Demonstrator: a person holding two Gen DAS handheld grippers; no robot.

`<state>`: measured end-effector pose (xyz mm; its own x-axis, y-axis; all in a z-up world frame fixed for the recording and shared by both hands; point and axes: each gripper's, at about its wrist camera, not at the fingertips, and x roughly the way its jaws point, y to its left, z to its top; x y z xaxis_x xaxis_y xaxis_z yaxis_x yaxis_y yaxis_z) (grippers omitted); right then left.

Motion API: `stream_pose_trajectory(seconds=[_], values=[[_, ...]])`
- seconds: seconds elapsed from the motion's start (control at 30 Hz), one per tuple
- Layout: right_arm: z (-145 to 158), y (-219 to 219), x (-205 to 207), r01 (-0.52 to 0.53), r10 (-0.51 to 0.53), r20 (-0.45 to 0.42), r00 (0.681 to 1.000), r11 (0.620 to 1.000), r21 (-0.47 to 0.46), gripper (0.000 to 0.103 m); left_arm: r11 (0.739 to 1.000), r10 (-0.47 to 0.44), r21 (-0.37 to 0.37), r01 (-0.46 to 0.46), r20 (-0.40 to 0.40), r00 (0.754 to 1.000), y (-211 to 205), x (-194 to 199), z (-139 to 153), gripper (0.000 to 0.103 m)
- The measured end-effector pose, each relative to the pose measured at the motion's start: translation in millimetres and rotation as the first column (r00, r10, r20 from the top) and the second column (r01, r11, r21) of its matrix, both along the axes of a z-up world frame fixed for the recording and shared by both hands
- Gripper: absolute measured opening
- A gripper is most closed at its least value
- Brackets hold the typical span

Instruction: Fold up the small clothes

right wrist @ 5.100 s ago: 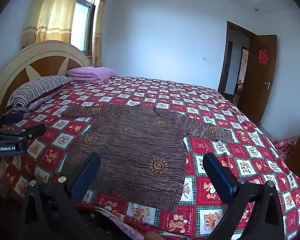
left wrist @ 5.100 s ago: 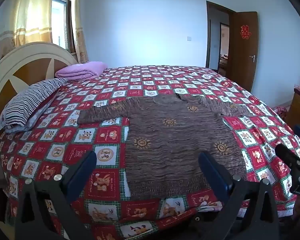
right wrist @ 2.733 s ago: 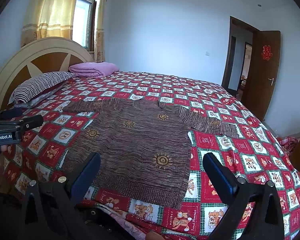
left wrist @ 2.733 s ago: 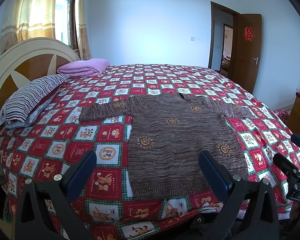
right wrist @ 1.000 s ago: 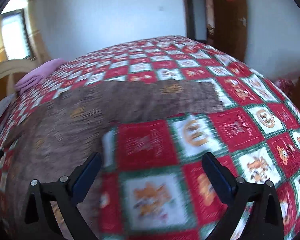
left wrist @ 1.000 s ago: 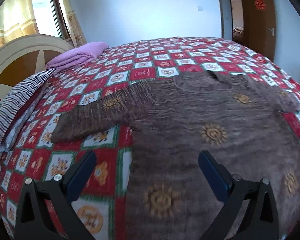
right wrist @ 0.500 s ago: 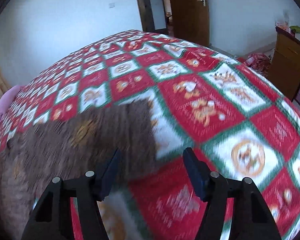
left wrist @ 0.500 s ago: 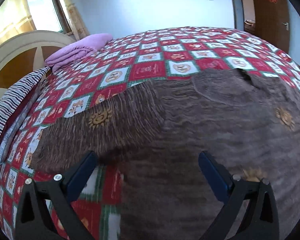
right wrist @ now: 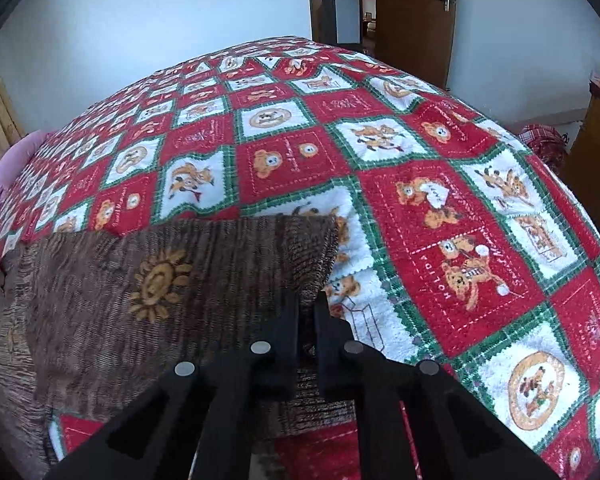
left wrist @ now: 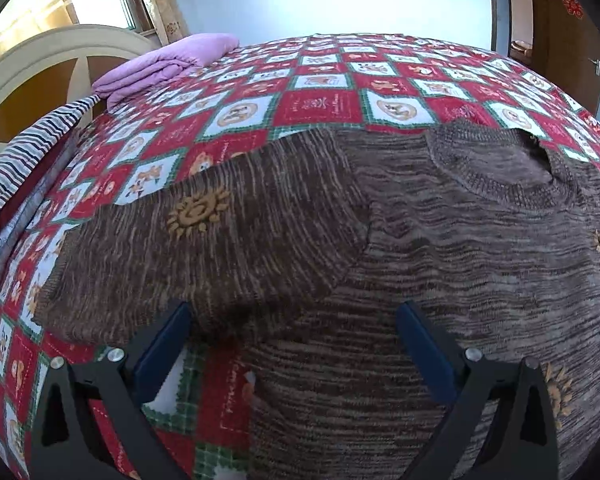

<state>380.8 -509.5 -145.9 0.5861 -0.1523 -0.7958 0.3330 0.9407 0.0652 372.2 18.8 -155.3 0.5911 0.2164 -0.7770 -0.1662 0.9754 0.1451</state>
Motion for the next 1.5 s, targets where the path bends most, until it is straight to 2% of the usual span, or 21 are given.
stream_pose_trajectory(seconds=[0.2, 0.4, 0.5, 0.73, 0.87, 1.07, 1.27, 1.4, 1.47, 1.5], values=[[40.9, 14.2, 0.6, -0.006, 0.007, 0.047, 0.999, 1.0, -0.024, 0.005, 0.999, 0.002, -0.035, -0.001, 0.012, 1.0, 4.7, -1.7, 0.1, 0.103], [79.9, 45.2, 7.8, -0.043, 0.048, 0.071, 0.996, 0.997, -0.07, 0.005, 0.999, 0.0, -0.043, 0.001, 0.018, 1.0, 5.9, -1.2, -0.6, 0.103], [97.3, 63.2, 10.9, -0.066, 0.071, 0.076, 0.995, 0.996, -0.062, 0.005, 0.999, -0.003, -0.053, 0.004, 0.018, 1.0, 7.0, -1.8, -1.4, 0.103], [148.5, 128.6, 13.6, -0.165, 0.171, 0.114, 0.979, 0.984, -0.066, 0.005, 0.997, -0.007, -0.076, 0.009, 0.021, 1.0, 8.9, -2.4, -2.3, 0.103], [167.9, 171.6, 17.8, -0.228, 0.238, 0.12, 0.964, 0.97, -0.088, 0.005, 0.996, -0.012, -0.085, 0.013, 0.02, 1.0, 9.7, -2.8, -3.1, 0.103], [177.3, 226.9, 25.8, -0.306, 0.314, 0.109, 0.943, 0.949, -0.079, 0.005, 0.993, -0.014, -0.117, 0.017, 0.022, 1.0, 13.5, -3.7, -3.7, 0.103], [172.3, 286.8, 38.9, -0.393, 0.398, 0.1, 0.912, 0.917, -0.068, 0.005, 0.992, -0.015, -0.123, 0.017, 0.023, 1.0, 13.9, -4.1, -3.8, 0.103], [150.9, 329.7, 52.1, -0.45, 0.453, 0.089, 0.887, 0.891, -0.054, 0.005, 0.992, -0.015, -0.124, 0.018, 0.023, 1.0, 14.1, -4.5, -4.3, 0.103], [129.3, 349.7, 61.7, -0.476, 0.474, 0.101, 0.875, 0.879, -0.001, 0.006, 0.992, -0.016, -0.124, 0.018, 0.023, 1.0, 14.5, -4.6, -4.7, 0.103], [115.6, 360.1, 66.2, -0.499, 0.494, 0.103, 0.863, 0.866, 0.023, 0.015, 0.992, -0.016, -0.124, 0.019, 0.022, 1.0, 14.7, -4.5, -4.9, 0.103]])
